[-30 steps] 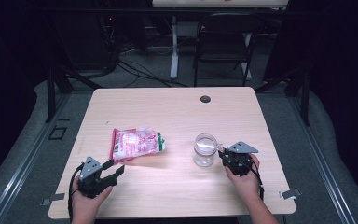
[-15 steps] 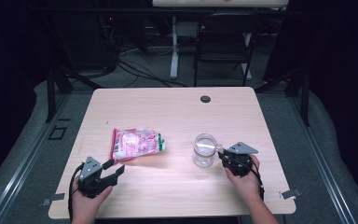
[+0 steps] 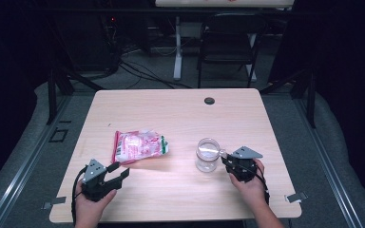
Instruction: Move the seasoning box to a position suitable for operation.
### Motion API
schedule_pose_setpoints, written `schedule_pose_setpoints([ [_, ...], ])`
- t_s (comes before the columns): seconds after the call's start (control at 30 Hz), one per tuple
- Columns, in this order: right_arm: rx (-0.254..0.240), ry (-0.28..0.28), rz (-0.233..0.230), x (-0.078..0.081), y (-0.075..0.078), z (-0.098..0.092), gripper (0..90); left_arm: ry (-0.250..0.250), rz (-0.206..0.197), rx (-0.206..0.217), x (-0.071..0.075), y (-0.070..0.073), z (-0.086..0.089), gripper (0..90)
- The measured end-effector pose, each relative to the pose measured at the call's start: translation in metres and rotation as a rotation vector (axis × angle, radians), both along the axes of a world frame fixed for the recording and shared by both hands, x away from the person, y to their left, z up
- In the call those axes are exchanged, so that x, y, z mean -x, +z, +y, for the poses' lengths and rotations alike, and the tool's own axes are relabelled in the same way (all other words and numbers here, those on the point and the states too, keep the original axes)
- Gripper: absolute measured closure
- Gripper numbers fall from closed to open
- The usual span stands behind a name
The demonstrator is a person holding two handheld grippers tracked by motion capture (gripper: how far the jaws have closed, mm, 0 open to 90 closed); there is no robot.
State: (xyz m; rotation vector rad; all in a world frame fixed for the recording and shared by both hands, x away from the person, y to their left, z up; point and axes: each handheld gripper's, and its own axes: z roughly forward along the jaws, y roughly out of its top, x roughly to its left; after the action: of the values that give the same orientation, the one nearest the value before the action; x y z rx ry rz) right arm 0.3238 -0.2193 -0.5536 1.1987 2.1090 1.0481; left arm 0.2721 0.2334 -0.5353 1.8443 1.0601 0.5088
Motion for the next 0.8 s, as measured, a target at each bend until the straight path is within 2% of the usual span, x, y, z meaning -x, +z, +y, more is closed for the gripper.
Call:
schedule_pose_setpoints([
  [0.07, -0.001, 0.008, -0.001, 0.001, 0.000, 0.000, 76.5, -0.016, 0.001, -0.002, 0.000, 0.000, -0.004, 48.7],
  [0.1, 0.005, 0.016, 0.003, 0.003, 0.000, 0.001, 76.5, -0.033, 0.015, 0.000, 0.000, 0.000, -0.006, 49.4],
  [0.17, 0.001, 0.020, 0.001, 0.005, 0.000, 0.002, 76.4, -0.063, 0.017, 0.020, -0.001, 0.000, -0.012, 49.4],
  [0.33, -0.007, 0.047, 0.001, 0.011, 0.000, 0.004, 76.0, -0.083, 0.007, 0.010, 0.000, 0.002, -0.020, 49.1],
  [0.37, 0.001, 0.053, 0.004, 0.013, 0.000, 0.005, 76.0, -0.091, -0.005, 0.006, 0.000, 0.003, -0.025, 48.8],
  [0.5, -0.004, 0.076, 0.006, 0.017, 0.000, 0.009, 75.9, -0.109, -0.008, 0.025, -0.002, 0.006, -0.033, 48.8],
  [0.67, -0.007, 0.108, 0.010, 0.023, 0.000, 0.013, 75.7, -0.137, -0.013, 0.004, -0.010, 0.015, -0.055, 48.9],
  [0.8, -0.002, 0.145, 0.013, 0.028, 0.001, 0.020, 75.7, -0.182, 0.008, 0.007, -0.016, 0.021, -0.076, 52.4],
])
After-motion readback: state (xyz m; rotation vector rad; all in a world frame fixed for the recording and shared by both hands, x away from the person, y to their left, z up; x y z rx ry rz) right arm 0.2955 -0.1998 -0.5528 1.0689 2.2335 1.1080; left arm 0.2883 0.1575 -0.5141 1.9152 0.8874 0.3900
